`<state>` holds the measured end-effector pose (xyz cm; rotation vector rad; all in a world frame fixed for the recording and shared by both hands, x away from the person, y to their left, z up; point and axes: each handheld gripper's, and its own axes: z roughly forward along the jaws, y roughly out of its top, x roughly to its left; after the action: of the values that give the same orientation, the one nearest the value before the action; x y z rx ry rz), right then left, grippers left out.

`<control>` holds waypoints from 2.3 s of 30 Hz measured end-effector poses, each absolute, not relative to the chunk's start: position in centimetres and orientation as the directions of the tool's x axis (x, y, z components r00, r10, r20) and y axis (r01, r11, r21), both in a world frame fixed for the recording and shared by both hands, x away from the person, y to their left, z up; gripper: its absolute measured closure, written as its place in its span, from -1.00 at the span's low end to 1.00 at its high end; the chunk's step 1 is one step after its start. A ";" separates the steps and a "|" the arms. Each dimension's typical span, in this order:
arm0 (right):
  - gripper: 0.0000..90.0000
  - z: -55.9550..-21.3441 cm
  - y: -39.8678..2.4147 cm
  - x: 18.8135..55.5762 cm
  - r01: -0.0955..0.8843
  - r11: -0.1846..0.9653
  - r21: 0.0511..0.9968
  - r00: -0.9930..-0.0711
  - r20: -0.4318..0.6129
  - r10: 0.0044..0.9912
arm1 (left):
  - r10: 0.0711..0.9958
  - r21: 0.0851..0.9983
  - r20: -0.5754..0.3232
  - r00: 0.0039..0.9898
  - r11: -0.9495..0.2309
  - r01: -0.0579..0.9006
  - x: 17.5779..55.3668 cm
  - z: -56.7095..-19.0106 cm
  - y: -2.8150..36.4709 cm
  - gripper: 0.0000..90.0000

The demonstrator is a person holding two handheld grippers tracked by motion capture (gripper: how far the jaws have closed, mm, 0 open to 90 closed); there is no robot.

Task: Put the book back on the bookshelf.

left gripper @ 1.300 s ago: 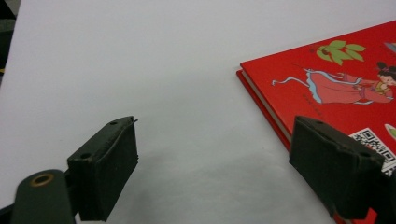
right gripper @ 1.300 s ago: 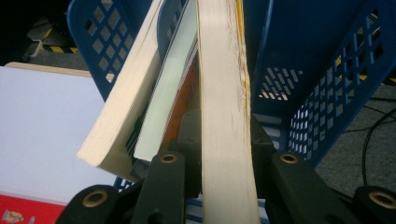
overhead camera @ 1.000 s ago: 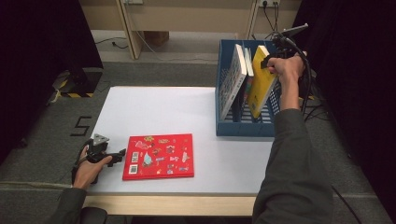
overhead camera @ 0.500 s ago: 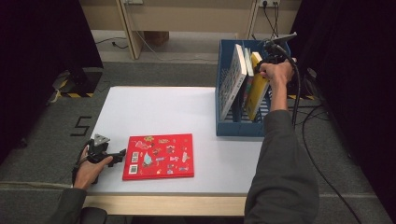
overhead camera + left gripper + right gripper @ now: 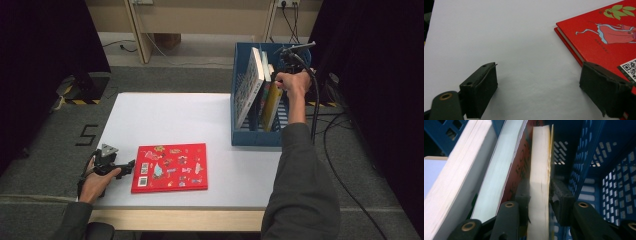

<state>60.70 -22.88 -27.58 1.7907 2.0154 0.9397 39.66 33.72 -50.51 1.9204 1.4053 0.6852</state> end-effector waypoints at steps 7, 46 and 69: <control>0.43 -27.2 -24.2 58.3 0.753 0.028 0.658 -0.235 0.228 0.945 | 0.957 0.760 0.039 0.288 -0.215 0.613 39.6 -50.5 33.7 -0.69; 0.56 -31.0 -24.4 57.4 0.721 0.075 0.689 -0.323 0.238 0.916 | 0.957 0.759 0.035 0.287 -0.213 0.615 39.6 -50.5 33.7 -0.69; 0.63 -31.5 -24.6 57.0 0.707 0.085 0.702 -0.338 0.230 0.912 | 0.957 0.757 0.039 0.289 -0.217 0.616 39.6 -50.5 33.7 -0.69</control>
<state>56.97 -24.65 -31.49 1.6203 2.0983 1.1025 39.63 33.70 -50.49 1.9263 1.4043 0.6894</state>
